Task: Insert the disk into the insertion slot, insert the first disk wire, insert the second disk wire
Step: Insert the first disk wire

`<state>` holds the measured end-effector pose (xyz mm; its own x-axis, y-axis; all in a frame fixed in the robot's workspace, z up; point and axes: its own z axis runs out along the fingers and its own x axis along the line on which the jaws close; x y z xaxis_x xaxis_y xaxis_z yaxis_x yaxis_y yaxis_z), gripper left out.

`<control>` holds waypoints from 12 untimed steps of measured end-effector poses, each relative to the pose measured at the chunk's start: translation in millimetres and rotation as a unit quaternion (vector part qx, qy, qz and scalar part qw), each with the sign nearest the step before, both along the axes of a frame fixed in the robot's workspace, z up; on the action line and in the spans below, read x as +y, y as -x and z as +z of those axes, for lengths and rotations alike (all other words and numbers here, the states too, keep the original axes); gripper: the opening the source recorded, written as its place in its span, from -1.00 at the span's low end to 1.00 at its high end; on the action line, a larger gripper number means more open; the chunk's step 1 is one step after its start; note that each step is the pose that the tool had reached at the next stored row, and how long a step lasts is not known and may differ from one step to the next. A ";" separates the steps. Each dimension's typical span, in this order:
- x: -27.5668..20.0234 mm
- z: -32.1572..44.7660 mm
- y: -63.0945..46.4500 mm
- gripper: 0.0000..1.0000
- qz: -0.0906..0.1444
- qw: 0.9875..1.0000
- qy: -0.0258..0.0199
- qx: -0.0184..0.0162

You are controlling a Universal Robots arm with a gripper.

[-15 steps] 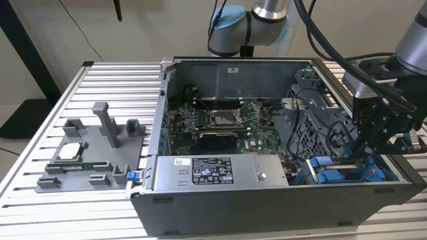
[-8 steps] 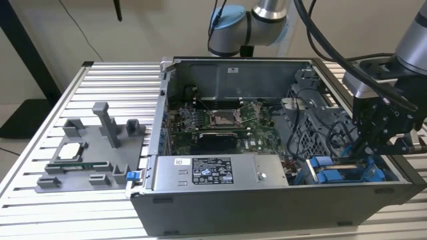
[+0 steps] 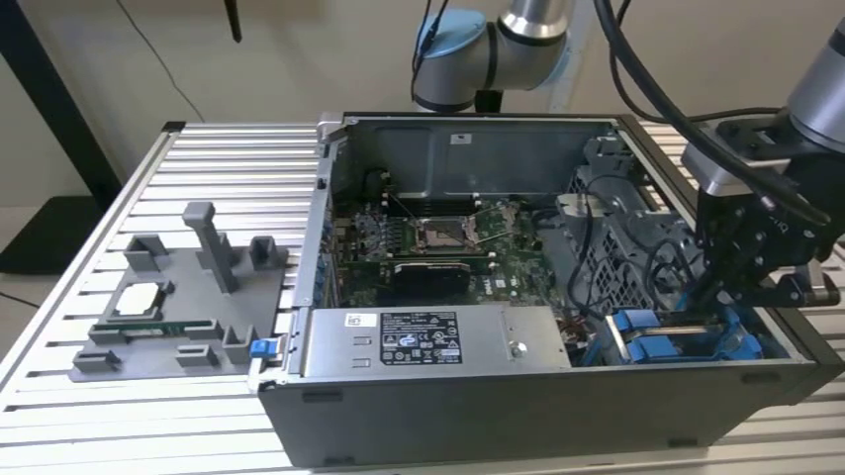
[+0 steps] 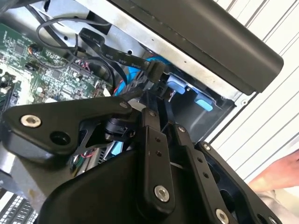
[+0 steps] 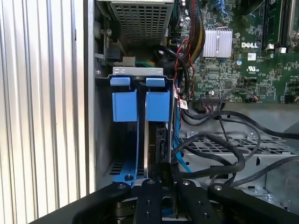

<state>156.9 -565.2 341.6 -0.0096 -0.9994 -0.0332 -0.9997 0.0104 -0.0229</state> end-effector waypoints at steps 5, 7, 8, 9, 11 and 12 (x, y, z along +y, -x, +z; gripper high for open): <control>-1.5 0.0 -2.3 -1.00 0.000 1.000 -0.007 0.006; -2.2 0.0 -2.4 -1.00 0.000 1.000 -0.007 0.008; -2.9 0.0 -2.3 -1.00 0.000 1.000 -0.007 0.009; -3.9 0.0 -2.5 -1.00 0.000 1.000 -0.007 0.009; -5.4 0.0 -2.7 -1.00 0.000 1.000 -0.007 0.009; -5.9 0.0 -2.8 -1.00 0.000 1.000 -0.007 0.009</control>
<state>159.7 -571.1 341.6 -0.0104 -0.9988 -0.0472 -0.9999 0.0106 -0.0040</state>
